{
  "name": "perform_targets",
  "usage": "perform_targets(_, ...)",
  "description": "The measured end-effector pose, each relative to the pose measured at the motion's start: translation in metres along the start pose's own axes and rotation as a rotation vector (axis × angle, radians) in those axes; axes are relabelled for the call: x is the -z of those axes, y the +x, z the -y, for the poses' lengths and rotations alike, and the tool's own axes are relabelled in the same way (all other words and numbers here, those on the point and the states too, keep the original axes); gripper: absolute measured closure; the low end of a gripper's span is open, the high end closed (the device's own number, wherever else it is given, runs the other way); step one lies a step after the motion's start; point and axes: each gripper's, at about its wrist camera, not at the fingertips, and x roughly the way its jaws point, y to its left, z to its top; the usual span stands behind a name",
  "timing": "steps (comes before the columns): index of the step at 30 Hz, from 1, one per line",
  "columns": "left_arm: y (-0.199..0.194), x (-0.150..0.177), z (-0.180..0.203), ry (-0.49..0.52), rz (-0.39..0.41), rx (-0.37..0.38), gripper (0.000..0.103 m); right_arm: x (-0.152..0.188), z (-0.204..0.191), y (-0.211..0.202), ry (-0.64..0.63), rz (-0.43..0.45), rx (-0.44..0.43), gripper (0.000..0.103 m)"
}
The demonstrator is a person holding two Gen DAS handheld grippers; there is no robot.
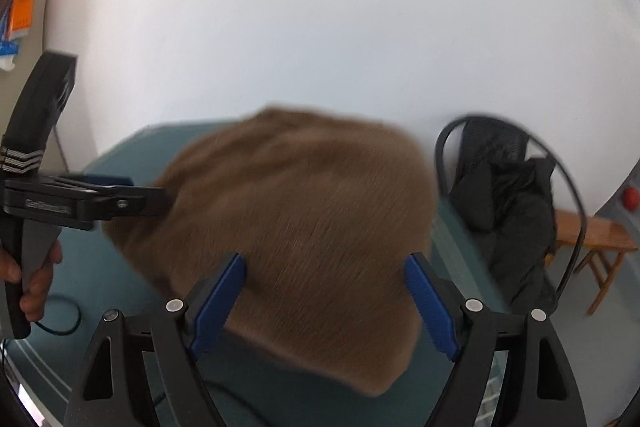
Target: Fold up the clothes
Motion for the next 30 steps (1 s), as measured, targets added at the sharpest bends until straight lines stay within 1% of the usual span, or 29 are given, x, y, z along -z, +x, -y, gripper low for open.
perform_targets(2,0.008,-0.001,0.000,-0.027,-0.012,0.001,0.000,0.003,-0.005,0.001,-0.019,-0.039,0.017,0.018)
perform_targets(4,0.016,-0.001,0.000,-0.054,-0.024,0.003,0.000,0.005,-0.009,0.007,-0.043,-0.076,0.028,0.012)
perform_targets(6,0.017,0.001,0.004,-0.053,-0.012,-0.019,0.000,0.006,-0.017,0.014,-0.086,-0.111,0.043,0.000)
perform_targets(8,0.017,0.000,0.004,-0.047,0.002,-0.046,0.000,0.008,-0.026,0.019,-0.128,-0.140,0.063,0.000)
perform_targets(10,0.019,0.001,0.003,-0.048,0.013,-0.058,0.000,0.008,-0.027,0.022,-0.130,-0.135,0.076,0.000)
perform_targets(11,0.021,0.002,0.001,-0.058,0.012,-0.050,0.000,0.007,-0.024,0.027,-0.116,-0.129,0.068,0.000)
perform_targets(13,0.022,0.005,-0.012,-0.101,-0.005,-0.025,0.000,0.007,-0.017,0.019,-0.074,-0.110,0.047,0.000)
perform_targets(15,0.021,0.012,-0.024,-0.157,-0.030,0.002,0.000,0.009,-0.010,0.005,-0.020,-0.093,0.024,0.000)
perform_targets(17,0.019,0.014,-0.025,-0.196,-0.042,0.004,0.000,0.013,-0.004,-0.011,0.027,-0.092,0.016,0.000)
perform_targets(22,0.006,0.015,-0.005,-0.169,-0.024,-0.093,0.000,0.025,0.014,-0.036,0.165,-0.154,-0.006,0.000)
perform_targets(25,-0.001,0.015,0.006,-0.155,-0.028,-0.124,0.000,0.034,0.026,-0.049,0.249,-0.171,-0.008,0.000)
perform_targets(29,-0.005,0.015,0.028,-0.116,-0.013,-0.177,0.000,0.034,0.030,-0.061,0.280,-0.163,0.039,0.000)
perform_targets(30,-0.014,0.019,0.026,-0.104,-0.004,-0.188,0.000,0.034,0.031,-0.064,0.284,-0.161,0.053,0.000)
